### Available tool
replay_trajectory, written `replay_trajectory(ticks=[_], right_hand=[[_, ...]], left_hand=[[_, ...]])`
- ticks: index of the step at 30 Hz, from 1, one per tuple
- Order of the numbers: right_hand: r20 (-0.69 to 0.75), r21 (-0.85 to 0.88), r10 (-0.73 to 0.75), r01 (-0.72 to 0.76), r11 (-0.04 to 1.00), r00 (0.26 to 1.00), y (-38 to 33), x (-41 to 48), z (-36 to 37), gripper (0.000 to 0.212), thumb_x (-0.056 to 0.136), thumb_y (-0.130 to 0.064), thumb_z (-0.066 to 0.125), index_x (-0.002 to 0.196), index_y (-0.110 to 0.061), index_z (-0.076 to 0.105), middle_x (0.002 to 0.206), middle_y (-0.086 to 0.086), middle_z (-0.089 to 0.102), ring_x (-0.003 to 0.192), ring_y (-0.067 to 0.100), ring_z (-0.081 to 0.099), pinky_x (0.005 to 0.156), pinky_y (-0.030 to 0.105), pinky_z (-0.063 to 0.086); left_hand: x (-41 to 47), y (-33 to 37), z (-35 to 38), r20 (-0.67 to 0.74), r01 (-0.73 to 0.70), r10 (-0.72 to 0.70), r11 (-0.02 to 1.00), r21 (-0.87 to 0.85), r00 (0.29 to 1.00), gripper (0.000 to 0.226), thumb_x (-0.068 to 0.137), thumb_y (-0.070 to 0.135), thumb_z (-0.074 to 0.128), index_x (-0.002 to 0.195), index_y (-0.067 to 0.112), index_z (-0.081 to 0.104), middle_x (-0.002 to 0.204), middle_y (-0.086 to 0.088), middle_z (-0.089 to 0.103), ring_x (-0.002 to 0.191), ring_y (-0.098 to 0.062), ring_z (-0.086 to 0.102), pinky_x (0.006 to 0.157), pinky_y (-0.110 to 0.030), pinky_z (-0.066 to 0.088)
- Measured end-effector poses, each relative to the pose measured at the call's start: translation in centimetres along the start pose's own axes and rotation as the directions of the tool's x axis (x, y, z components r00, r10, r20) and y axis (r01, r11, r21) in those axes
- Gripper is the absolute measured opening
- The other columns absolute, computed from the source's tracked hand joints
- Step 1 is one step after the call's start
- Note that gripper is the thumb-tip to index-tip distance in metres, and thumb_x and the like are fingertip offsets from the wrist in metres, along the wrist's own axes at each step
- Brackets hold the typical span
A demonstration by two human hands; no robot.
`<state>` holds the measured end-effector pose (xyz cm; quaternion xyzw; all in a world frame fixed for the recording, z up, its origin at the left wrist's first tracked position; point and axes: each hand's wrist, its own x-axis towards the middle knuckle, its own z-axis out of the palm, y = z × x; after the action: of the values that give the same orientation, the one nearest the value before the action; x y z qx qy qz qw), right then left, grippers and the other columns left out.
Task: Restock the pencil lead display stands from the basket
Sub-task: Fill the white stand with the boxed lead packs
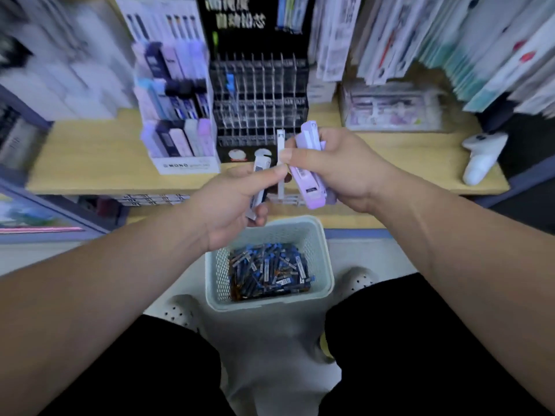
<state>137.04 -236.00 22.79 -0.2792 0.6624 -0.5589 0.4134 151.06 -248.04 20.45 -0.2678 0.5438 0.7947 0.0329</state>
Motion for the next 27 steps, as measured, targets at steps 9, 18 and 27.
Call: replay_trajectory(ticks=[9, 18, 27], right_hand=[[-0.089, 0.145, 0.02, -0.007, 0.989, 0.996, -1.3, 5.1, 4.7, 0.009, 0.087, -0.022, 0.078, 0.083, -0.018, 0.072, 0.071, 0.011, 0.067, 0.059, 0.028, 0.06, 0.054, 0.036, 0.044], [-0.511, 0.024, -0.105, 0.136, 0.99, 0.853, -1.4, 10.1, 6.4, 0.013, 0.089, -0.02, 0.077, 0.081, -0.015, 0.067, 0.061, -0.004, 0.063, 0.05, 0.011, 0.054, 0.043, 0.021, 0.039], [-0.252, -0.121, -0.089, 0.06, 0.991, 0.964, -1.4, 10.2, 7.9, 0.01, 0.093, -0.024, 0.072, 0.083, -0.022, 0.072, 0.063, -0.004, 0.065, 0.056, 0.019, 0.057, 0.05, 0.031, 0.05]], left_hand=[[0.6, 2.1, -3.9, -0.146, -0.167, 0.136, 0.958, -0.234, 0.98, 0.038, 0.09, 0.032, 0.067, 0.118, 0.007, 0.064, 0.088, -0.009, 0.058, 0.051, -0.014, 0.041, 0.051, -0.026, 0.035], [1.9, 3.0, -6.1, -0.189, -0.104, 0.061, 0.969, -0.225, 0.98, 0.031, 0.089, 0.024, 0.07, 0.115, 0.012, 0.059, 0.098, -0.013, 0.074, 0.051, -0.015, 0.041, 0.047, -0.025, 0.028], [1.9, 3.0, -8.7, -0.362, -0.171, 0.076, 0.956, -0.237, 0.929, 0.015, 0.089, 0.013, 0.063, 0.103, 0.014, 0.068, 0.073, -0.009, 0.062, 0.045, -0.013, 0.033, 0.047, -0.026, 0.016]])
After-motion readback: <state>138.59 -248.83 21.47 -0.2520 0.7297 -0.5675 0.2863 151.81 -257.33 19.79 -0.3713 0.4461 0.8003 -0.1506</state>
